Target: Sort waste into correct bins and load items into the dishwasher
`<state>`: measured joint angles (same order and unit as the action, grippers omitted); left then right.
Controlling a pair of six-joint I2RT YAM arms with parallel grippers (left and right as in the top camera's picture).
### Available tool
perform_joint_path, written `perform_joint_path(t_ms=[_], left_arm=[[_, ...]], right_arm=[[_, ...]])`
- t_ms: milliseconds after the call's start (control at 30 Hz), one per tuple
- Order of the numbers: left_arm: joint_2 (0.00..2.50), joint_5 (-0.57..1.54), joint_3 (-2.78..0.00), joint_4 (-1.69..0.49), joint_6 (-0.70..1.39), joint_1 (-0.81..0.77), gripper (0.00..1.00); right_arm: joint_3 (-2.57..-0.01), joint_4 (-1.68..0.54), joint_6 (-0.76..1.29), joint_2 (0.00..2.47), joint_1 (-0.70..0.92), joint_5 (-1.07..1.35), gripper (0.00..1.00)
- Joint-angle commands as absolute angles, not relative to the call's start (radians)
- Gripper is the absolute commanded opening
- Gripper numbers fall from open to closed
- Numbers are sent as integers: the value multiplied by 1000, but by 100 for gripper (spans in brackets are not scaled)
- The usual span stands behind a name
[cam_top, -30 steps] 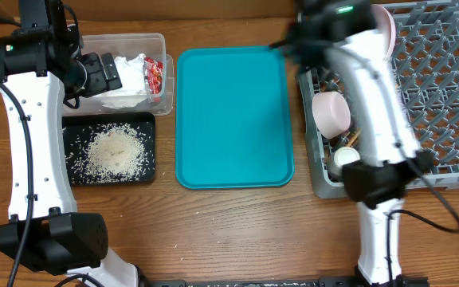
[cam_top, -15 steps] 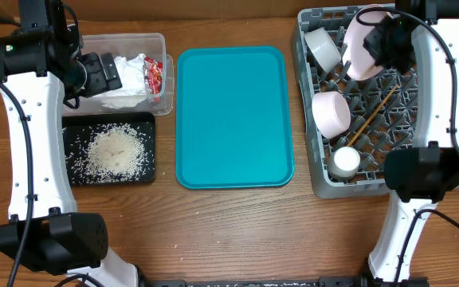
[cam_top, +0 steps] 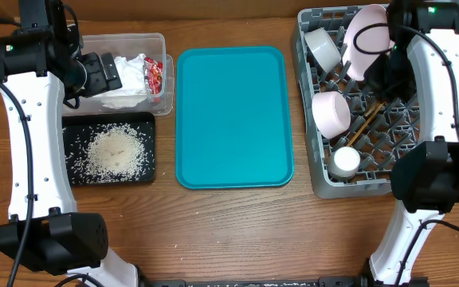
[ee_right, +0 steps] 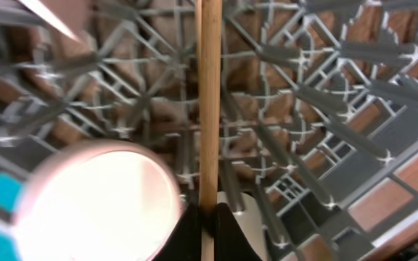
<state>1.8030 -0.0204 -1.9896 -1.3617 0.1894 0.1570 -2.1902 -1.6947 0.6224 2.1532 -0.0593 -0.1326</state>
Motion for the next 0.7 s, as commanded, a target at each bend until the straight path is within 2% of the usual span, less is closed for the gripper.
perform_joint_path(t_ms=[0, 33, 100, 133, 167, 267, 400, 667], left_arm=[[1812, -26, -2011, -1361, 210, 155, 100], [1812, -26, -2011, -1361, 210, 155, 100], [1812, -26, -2011, -1361, 210, 155, 100], [1812, -26, -2011, -1361, 210, 155, 100], [1812, -26, -2011, -1361, 210, 155, 100], [1812, -26, -2011, -1361, 210, 155, 100], [1812, -26, -2011, -1361, 210, 155, 100], [1812, -26, -2011, -1361, 210, 155, 100]], right_arm=[[-2161, -1689, 594, 2122, -69, -172, 19], [-2161, -1689, 594, 2122, -68, -172, 34], [-2162, -1686, 594, 2114, -68, -171, 78], [-2167, -1684, 594, 2109, -68, -171, 90], [-2181, -1686, 594, 2105, -68, -171, 96], [-2259, -1694, 553, 2080, -68, -128, 100], [-2393, -1694, 494, 1990, -66, -14, 100], [-2545, -1665, 448, 1673, -66, 70, 100]])
